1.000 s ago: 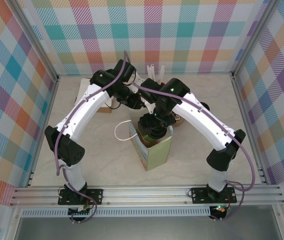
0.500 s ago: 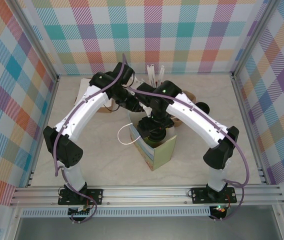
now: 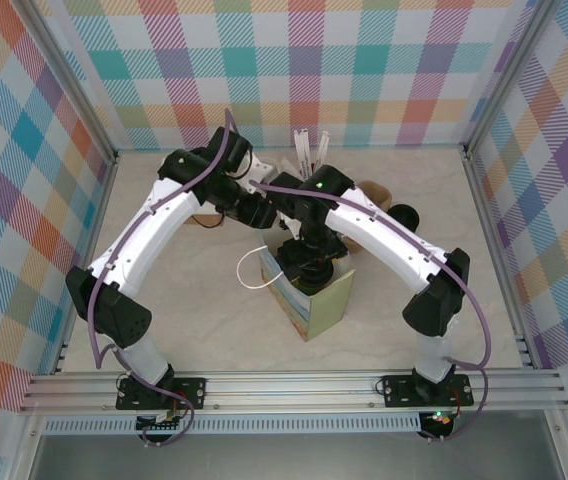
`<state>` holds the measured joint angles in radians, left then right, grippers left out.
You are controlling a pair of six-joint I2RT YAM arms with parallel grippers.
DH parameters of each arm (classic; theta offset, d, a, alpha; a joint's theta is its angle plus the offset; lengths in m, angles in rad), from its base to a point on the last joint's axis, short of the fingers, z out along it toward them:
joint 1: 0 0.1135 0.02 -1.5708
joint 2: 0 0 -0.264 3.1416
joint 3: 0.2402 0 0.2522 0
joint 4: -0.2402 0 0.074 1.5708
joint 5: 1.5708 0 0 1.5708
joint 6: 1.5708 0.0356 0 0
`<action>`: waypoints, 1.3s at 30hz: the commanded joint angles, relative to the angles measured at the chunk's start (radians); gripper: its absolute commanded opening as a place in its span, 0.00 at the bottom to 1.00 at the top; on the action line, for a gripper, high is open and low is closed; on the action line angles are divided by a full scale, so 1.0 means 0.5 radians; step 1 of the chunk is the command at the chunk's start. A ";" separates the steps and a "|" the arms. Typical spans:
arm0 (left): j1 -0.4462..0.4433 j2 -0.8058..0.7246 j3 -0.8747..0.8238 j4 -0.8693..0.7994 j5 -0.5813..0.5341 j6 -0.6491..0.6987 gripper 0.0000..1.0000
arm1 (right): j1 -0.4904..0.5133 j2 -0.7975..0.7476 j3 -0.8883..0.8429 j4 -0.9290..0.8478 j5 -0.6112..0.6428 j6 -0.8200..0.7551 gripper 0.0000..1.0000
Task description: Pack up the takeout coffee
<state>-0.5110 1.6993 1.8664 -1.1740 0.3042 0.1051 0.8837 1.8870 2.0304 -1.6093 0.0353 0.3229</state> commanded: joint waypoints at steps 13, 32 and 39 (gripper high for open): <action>0.058 -0.084 -0.091 0.042 -0.044 0.051 0.46 | 0.009 0.064 -0.170 -0.223 0.015 -0.084 0.74; 0.059 -0.094 -0.097 0.055 -0.072 0.052 0.48 | 0.006 0.086 -0.334 -0.056 -0.004 -0.139 0.74; 0.063 -0.082 -0.097 0.067 -0.069 0.048 0.48 | 0.000 0.067 -0.404 0.035 -0.035 -0.161 0.74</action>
<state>-0.4946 1.6855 1.8275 -1.1671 0.2680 0.1200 0.8833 1.9053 1.8492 -1.5894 0.0406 0.2680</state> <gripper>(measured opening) 0.477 0.841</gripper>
